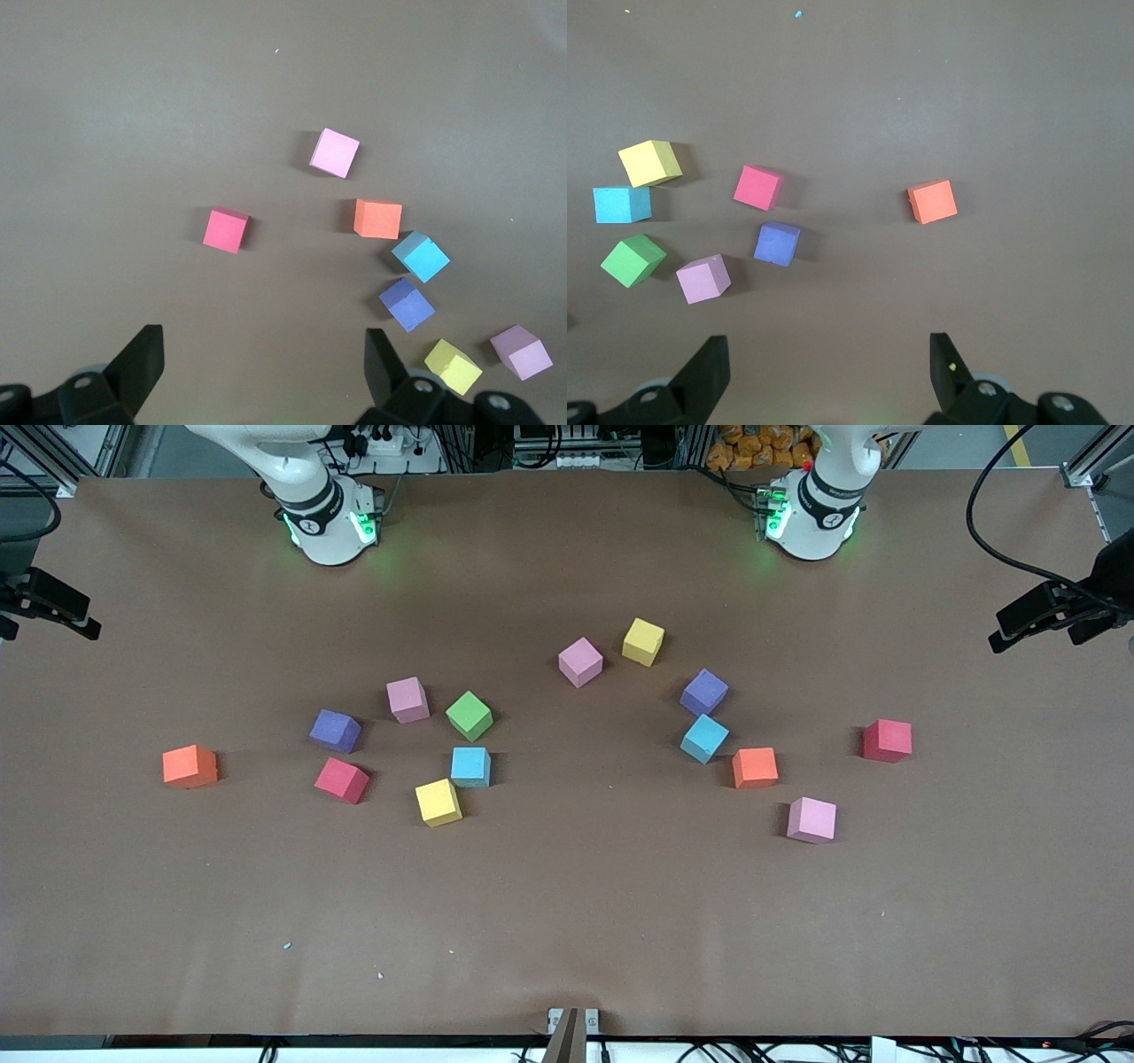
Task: Arrange 11 blocks into digit 3
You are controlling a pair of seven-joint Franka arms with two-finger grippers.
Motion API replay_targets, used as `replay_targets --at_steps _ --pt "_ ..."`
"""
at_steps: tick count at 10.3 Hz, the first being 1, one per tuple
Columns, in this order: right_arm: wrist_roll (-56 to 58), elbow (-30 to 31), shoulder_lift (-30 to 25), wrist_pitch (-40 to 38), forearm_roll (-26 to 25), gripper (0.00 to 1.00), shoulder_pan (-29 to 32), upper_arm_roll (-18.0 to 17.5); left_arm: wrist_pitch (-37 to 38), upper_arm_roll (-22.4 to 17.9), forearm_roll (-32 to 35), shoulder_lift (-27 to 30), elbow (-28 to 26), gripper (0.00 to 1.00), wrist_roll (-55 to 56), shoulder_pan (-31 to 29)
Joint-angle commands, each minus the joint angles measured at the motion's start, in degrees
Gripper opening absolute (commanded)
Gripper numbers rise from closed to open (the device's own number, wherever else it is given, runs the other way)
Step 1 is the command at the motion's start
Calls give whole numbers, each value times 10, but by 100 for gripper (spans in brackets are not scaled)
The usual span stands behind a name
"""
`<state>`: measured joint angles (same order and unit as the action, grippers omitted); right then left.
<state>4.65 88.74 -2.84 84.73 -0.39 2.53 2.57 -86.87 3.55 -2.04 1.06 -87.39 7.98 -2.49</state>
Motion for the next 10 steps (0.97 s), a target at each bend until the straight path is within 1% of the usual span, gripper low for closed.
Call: replay_targets --at_steps 1,3,5,6,8,9,10 --pt "3 0 -5 0 0 100 -2 1 14 1 1 -6 17 100 9 2" --pt "3 1 -5 -3 0 100 -2 1 14 1 2 -7 17 100 8 1" --pt "3 1 -3 -5 1 100 -5 0 13 0 20 -6 17 100 -28 1" --pt "3 0 -2 -5 0 100 -15 1 13 12 21 -7 13 100 -19 5" --pt "3 2 -1 -4 1 100 -16 1 13 66 21 -22 1 100 79 9" --pt "3 14 -1 -4 2 100 -23 0 8 101 21 -25 -27 100 122 10" --pt "3 20 3 -4 3 100 -38 1 -20 136 23 -28 -61 100 162 10"
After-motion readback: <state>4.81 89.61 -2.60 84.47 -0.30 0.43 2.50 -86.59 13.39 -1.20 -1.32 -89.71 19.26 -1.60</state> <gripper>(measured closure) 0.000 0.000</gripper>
